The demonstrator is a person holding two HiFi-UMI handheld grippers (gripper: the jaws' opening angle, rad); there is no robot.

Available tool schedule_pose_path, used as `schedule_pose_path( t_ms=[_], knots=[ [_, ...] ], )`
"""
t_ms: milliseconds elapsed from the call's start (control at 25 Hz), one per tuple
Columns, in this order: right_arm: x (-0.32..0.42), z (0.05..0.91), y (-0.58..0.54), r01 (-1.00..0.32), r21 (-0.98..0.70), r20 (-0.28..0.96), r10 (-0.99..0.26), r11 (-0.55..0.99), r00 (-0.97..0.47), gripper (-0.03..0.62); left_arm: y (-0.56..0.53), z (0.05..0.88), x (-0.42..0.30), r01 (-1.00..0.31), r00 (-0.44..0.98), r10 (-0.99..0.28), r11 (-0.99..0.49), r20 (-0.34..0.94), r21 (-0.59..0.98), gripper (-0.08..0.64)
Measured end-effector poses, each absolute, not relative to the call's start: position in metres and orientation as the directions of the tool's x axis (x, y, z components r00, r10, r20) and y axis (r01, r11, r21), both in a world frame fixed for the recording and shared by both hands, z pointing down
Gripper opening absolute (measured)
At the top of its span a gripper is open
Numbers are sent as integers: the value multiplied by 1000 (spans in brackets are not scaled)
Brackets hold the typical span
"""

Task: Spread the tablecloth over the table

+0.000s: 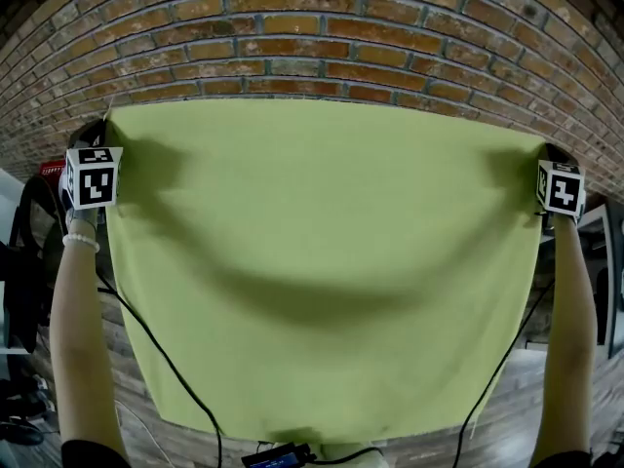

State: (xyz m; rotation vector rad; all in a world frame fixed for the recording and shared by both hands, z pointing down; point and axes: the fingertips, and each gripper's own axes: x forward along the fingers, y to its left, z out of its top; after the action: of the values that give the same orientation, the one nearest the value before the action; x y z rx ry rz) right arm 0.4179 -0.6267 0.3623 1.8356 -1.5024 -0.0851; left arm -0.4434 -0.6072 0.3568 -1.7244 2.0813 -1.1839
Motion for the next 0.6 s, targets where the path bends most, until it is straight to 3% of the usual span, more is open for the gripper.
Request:
schedule_pose_path(
  t_ms=[320,600],
  knots=[
    [419,404,-669,-785,616,441,-853,60,281,34,-643,379,-433,-724,-345,-874,16,342,-690,17],
    [413,485,-691,-736,644,533,-813,209,236,34,-650,453,-426,-675,-362,-828,-84,429,-733,17]
  ],
)
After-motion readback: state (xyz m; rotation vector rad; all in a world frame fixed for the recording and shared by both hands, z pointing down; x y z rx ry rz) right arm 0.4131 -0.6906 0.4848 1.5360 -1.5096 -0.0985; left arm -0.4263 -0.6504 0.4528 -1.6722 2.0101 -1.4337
